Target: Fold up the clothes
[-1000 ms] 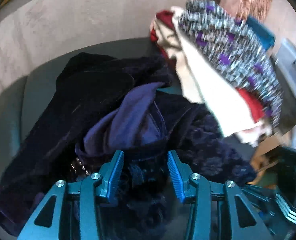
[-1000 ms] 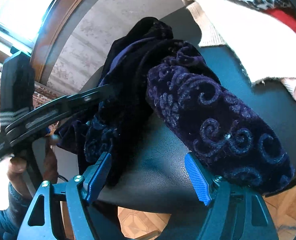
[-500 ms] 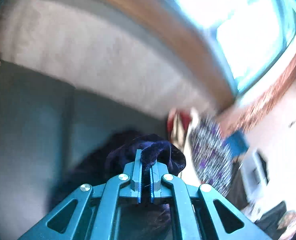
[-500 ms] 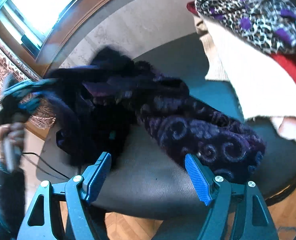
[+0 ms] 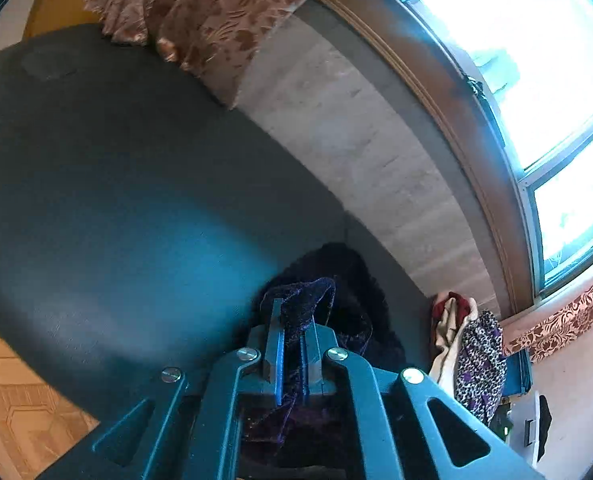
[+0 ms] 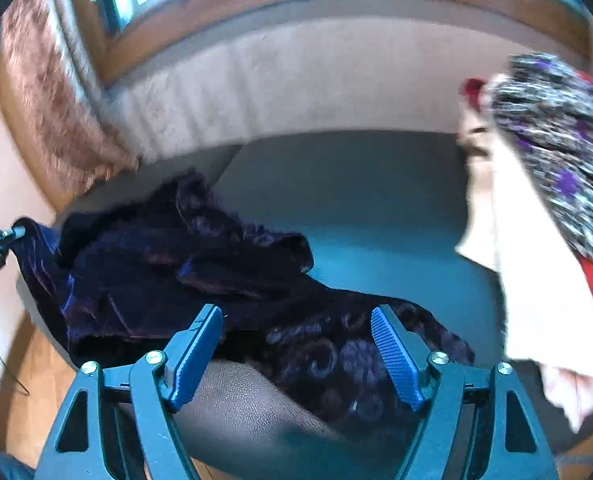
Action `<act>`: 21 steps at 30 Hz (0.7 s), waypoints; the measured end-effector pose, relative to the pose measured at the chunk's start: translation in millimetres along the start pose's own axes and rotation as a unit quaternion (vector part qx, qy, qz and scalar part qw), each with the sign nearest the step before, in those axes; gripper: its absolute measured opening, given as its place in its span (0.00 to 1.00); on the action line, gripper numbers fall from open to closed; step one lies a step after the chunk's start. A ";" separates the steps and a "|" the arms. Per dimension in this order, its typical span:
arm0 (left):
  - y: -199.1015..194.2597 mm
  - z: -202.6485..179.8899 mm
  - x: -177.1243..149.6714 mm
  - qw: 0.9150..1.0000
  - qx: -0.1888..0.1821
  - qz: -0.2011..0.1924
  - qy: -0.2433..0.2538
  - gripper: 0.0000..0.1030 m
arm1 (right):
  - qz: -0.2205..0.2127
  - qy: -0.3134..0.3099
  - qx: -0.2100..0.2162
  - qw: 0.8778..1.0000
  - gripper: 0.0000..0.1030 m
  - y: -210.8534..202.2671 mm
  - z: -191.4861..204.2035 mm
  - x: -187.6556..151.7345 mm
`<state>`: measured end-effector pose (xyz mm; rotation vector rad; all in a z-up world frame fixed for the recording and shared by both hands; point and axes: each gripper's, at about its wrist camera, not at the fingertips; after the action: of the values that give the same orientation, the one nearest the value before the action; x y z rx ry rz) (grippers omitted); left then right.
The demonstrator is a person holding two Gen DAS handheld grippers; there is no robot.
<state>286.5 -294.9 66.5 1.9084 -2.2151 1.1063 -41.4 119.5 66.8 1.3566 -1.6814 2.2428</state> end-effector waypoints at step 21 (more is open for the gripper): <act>-111.6 -183.6 20.5 0.940 -0.290 -0.101 0.149 0.04 | 0.009 0.001 0.179 0.984 0.23 -2.4 33.6 13.9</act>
<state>301.1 -219.3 268.1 1.5467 -1.8507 0.5689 -28.2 87.7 78.8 1.3999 -1.3374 2.6510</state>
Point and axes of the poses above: each gripper's, at about its wrist camera, not at the fingertips, and y roughly the way its jaws point, z to its left, x to its top, and after that the axes turned 9 degrees about -x, right-handed
